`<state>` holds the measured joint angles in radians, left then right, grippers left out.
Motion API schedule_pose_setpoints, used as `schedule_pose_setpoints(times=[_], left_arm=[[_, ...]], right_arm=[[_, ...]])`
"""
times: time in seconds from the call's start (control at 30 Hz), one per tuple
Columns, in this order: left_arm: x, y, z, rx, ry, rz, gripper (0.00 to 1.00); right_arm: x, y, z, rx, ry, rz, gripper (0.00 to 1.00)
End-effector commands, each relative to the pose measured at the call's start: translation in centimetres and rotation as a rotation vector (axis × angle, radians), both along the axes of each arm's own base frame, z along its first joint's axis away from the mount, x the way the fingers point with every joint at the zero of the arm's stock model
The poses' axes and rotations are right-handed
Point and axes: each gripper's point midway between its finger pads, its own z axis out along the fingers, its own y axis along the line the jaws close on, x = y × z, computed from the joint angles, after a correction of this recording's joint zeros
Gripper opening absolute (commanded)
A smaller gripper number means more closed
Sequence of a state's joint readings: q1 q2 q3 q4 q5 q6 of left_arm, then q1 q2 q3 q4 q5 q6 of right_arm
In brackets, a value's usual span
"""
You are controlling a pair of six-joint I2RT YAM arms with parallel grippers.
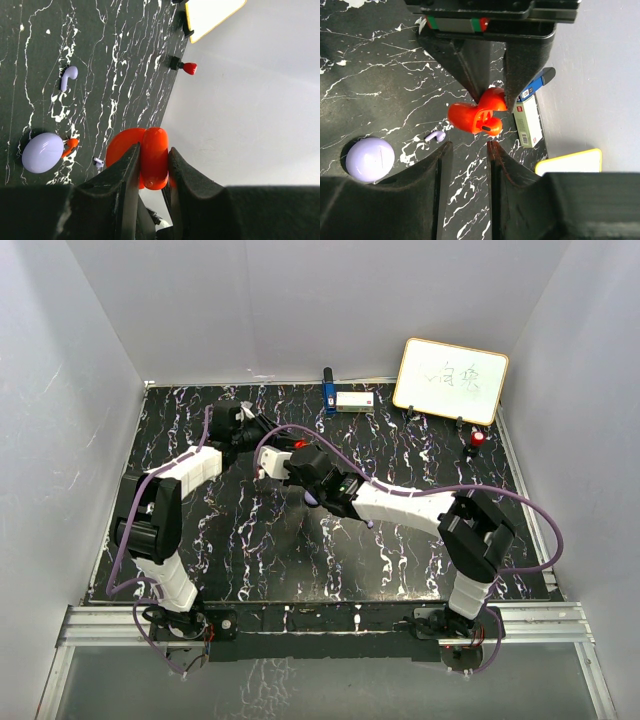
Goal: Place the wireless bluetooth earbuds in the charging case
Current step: Place the earbud in the charging case, then adjust the earbud with the charging case.
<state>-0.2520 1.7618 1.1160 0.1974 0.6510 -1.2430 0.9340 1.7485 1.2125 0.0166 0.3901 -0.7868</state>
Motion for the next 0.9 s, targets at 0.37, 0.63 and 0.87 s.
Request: schedule_pose_setpoints(times=[0.37,0.63,0.87], left_arm=[[1.0,-0.1,1.6,-0.035,-0.038,0.003,0.0],[0.9,0.2,1.2,-0.049,-0.052,0.007,0.0],[0.9,0.1,2.1,-0.068,-0.112,-0.004,0.0]], right_arm=[[-0.1,0.2,6.7,0.165,-0.07,-0.008,0.47],[1.2,-2.5,10.3,0.318,-0.051,-0.056,0.58],[2.8,-5.4,11.7,0.514,0.016,-0.156,0.64]])
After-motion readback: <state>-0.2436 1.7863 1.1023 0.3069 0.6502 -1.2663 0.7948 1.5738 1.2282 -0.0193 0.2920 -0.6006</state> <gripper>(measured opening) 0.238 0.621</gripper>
